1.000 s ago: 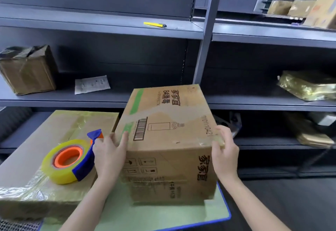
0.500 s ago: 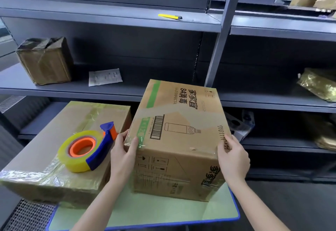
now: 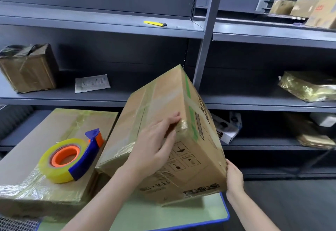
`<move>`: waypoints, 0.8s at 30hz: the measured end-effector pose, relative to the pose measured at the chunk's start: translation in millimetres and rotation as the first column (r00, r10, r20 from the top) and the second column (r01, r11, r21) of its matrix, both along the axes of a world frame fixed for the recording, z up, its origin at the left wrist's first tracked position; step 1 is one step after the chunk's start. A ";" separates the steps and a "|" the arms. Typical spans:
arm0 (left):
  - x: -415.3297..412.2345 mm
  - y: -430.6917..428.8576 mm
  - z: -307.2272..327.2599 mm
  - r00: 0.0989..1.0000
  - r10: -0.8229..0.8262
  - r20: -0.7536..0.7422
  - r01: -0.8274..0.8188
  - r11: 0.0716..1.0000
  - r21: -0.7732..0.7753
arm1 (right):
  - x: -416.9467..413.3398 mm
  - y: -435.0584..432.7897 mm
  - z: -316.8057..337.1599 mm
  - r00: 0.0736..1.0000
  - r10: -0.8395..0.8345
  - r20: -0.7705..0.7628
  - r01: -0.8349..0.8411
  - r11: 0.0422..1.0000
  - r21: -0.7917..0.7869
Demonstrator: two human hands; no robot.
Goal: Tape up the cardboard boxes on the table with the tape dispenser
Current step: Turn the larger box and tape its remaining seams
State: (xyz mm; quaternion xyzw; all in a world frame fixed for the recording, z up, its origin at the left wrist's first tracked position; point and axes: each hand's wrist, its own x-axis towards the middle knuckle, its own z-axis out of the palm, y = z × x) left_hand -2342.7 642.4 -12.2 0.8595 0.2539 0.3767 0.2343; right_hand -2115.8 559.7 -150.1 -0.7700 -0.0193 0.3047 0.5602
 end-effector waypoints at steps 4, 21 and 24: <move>1.4 11.6 0.0 0.985 -0.170 -0.018 0.166 0.976 -0.140 | -0.3 1.5 19.5 0.995 0.080 -0.051 -0.080 0.997 0.010; 7.1 52.8 -38.2 0.814 0.168 -0.556 -0.240 0.969 -0.058 | -12.2 3.3 101.0 0.660 0.216 0.719 -0.333 0.943 0.022; 16.1 50.7 -41.3 0.763 0.238 -0.601 -0.256 0.965 0.057 | -4.3 2.1 85.0 0.686 0.223 0.693 -0.328 0.944 0.022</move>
